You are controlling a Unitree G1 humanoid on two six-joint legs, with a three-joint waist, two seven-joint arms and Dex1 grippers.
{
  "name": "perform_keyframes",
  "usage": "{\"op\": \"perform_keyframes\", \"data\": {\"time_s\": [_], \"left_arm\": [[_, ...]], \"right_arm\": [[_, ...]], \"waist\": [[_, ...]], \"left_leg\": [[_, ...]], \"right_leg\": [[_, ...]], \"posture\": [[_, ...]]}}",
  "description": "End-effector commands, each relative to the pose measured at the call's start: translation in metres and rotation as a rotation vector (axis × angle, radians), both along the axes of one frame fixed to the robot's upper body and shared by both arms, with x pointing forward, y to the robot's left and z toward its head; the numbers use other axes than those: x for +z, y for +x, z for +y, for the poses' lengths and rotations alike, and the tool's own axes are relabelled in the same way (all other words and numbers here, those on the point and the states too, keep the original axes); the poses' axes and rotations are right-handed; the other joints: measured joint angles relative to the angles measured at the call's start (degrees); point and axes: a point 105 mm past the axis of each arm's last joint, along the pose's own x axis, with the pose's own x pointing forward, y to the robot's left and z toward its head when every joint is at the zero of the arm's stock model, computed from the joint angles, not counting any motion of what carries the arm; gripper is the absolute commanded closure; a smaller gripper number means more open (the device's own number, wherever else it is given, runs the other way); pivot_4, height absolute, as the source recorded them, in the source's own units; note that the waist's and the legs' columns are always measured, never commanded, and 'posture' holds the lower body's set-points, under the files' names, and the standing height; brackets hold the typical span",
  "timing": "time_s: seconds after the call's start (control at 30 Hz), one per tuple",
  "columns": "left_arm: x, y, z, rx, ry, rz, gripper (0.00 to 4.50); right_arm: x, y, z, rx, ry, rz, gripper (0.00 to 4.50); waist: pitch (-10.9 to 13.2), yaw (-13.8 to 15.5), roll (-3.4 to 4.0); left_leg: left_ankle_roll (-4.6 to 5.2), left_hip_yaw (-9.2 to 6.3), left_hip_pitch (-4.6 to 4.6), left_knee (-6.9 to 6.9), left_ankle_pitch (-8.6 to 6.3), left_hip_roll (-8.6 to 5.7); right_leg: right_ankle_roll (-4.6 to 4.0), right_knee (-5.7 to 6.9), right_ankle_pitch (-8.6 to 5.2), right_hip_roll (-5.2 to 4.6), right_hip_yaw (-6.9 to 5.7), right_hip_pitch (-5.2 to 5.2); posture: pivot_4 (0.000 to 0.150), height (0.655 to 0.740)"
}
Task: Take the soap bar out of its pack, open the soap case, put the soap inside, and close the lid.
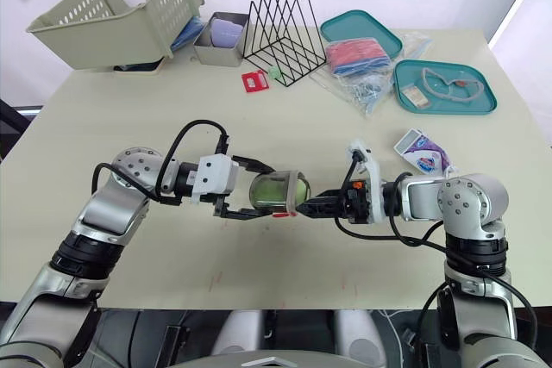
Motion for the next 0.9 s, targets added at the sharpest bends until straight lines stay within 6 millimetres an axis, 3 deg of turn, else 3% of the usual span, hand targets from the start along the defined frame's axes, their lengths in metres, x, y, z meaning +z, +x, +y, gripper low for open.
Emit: {"op": "perform_keyframes", "data": {"time_s": [0.03, 0.4, 0.9], "left_arm": [[0.013, -0.004, -0.002, -0.008, -0.029, -0.046, 1.06], [0.016, -0.006, -0.004, -0.011, -0.038, -0.052, 1.06], [0.014, -0.009, -0.006, -0.025, -0.028, -0.051, 1.06]], "right_arm": [[0.013, -0.005, 0.008, 0.025, 0.059, -0.024, 0.05], [0.009, -0.011, 0.028, 0.049, 0.076, 0.023, 0.05], [0.005, -0.006, 0.034, 0.035, 0.071, 0.076, 0.05]], "waist": [[0.0, 0.0, 0.0], [0.0, 0.0, 0.0], [0.0, 0.0, 0.01]], "left_leg": [[0.0, 0.01, 0.0, 0.0, 0.0, 0.0], [0.0, 0.0, -0.01, -0.03, 0.0, 0.01], [0.0, 0.02, -0.02, -0.32, 0.0, 0.03]], "right_leg": [[0.0, 0.0, 0.0, 0.0, 0.0, 0.0], [0.02, -0.06, -0.01, 0.0, 0.0, 0.0], [0.02, -0.39, 0.01, 0.0, -0.01, 0.01]], "posture": [[0.15, 0.74], [0.15, 0.74], [0.15, 0.74]]}}
